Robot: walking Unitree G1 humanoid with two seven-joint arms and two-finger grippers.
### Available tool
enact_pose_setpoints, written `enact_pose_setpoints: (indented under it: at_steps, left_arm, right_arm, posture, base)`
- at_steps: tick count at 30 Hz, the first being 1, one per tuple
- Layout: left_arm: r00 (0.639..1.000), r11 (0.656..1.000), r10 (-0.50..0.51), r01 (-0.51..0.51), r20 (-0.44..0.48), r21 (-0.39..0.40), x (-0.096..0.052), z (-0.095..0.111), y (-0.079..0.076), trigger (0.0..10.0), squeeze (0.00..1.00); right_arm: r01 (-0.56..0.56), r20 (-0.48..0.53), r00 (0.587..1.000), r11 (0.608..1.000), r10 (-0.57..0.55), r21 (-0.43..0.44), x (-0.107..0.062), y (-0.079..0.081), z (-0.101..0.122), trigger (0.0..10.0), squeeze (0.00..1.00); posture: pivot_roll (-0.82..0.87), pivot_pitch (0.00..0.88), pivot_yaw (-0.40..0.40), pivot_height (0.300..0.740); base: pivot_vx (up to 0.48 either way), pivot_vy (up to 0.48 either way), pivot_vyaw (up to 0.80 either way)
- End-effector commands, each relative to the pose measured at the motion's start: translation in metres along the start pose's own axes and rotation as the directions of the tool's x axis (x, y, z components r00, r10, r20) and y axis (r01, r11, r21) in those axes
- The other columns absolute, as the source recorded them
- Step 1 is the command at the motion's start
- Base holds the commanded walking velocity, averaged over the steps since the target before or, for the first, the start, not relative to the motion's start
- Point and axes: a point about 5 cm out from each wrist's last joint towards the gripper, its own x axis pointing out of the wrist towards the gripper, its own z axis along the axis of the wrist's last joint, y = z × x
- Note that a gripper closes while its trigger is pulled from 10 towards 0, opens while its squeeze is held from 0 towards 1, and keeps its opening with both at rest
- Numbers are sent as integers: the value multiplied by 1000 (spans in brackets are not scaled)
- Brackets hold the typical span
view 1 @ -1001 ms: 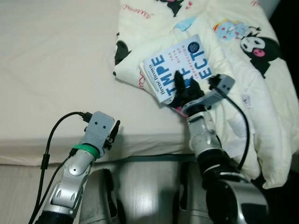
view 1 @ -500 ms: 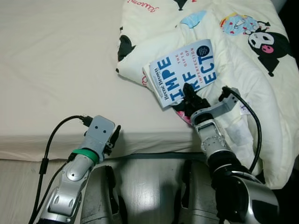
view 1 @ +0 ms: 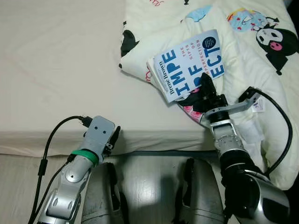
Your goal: Clean up the room
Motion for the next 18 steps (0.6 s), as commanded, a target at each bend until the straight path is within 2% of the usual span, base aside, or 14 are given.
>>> enact_pose_setpoints:
  at_steps: [1, 10, 13, 16, 18]
  left_arm:
    - [999, 1000, 4, -3, -40, 14, -5, -8, 1, 10000, 0]
    - [999, 1000, 16, -15, -50, 20, -7, -9, 4, 10000, 0]
    - [998, 1000, 16, -15, -54, 19, -8, -9, 3, 10000, 0]
    - [998, 1000, 15, -14, -56, 18, -8, -9, 2, 10000, 0]
    - [998, 1000, 13, -12, -57, 17, -8, -9, 1, 10000, 0]
  right_arm:
    - [-18, 2, 1000, 1000, 18, 24, -1, 1, -2, 10000, 0]
    - [-173, -16, 985, 984, 174, 33, 17, 24, -5, 10000, 0]
    - [-255, -37, 966, 967, 256, 19, 23, 36, -7, 10000, 0]
    - [-280, -44, 959, 960, 280, 14, 26, 40, -8, 10000, 0]
    - [-207, -71, 976, 978, 208, 11, 29, 37, -9, 10000, 0]
  posture:
    - [90, 316, 164, 565]
    - [101, 319, 164, 565]
    - [98, 320, 165, 565]
    - [98, 319, 165, 565]
    - [102, 320, 165, 565]
  base:
    - [0, 0, 0]
    - [0, 0, 0]
    - [0, 0, 0]
    - [0, 0, 0]
    - [0, 0, 0]
